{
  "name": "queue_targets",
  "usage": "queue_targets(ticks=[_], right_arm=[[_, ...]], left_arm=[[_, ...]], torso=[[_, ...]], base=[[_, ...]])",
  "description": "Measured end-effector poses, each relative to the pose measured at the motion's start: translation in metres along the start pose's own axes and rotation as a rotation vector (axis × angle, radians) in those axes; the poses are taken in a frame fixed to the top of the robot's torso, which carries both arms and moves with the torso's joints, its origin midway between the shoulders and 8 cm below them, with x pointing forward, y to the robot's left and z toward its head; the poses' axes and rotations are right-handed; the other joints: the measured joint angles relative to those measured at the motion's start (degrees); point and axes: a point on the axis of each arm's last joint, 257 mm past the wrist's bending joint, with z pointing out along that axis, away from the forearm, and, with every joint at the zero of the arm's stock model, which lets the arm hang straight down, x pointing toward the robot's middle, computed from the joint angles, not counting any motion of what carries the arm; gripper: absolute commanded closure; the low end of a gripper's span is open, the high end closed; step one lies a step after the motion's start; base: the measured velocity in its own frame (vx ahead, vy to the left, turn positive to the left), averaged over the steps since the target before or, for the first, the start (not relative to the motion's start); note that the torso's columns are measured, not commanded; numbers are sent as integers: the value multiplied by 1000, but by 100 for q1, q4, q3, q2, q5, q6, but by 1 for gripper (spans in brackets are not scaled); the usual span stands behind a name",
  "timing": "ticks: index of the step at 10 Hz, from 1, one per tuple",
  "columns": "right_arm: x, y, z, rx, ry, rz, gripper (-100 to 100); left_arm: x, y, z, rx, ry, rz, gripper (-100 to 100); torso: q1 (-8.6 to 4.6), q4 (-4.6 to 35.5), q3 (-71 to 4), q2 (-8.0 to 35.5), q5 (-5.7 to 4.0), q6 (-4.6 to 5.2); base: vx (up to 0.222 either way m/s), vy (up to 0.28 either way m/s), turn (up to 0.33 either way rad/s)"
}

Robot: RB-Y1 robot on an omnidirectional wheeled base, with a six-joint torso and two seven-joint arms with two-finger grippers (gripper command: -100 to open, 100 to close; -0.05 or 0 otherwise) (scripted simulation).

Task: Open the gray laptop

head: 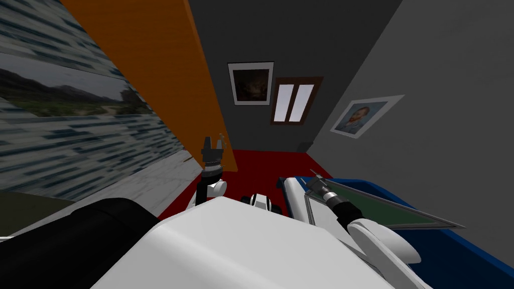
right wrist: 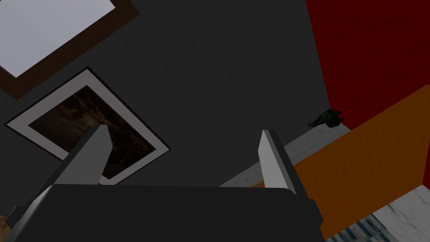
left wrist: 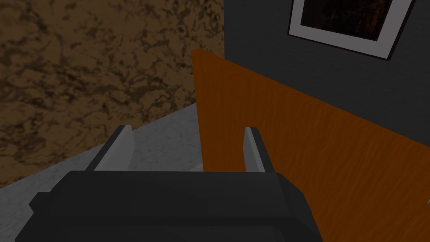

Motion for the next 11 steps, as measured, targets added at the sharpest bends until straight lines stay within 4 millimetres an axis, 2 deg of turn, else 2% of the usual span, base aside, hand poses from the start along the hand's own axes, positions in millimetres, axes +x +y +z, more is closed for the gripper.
queue_targets(ticks=[1,4,7,11], right_arm=[[5,-2,2,7,17,0,-100],[15,12,2,-46,55,3,-100],[30,-21,12,24,113,-7,-100],[50,-6,9,-26,186,13,-100]], left_arm=[[0,0,0,0,0,0,0],[0,0,0,0,0,0,0],[0,0,0,0,0,0,0],[0,0,0,0,0,0,0]], torso=[[3,-9,-17,-26,0,-4],[1,-6,-12,-16,0,-3],[-8,-1,-2,-3,-3,0],[3,-6,-13,-16,1,-4]], base=[[6,1,1],[-24,5,37],[-66,-15,17],[-18,-3,28]])
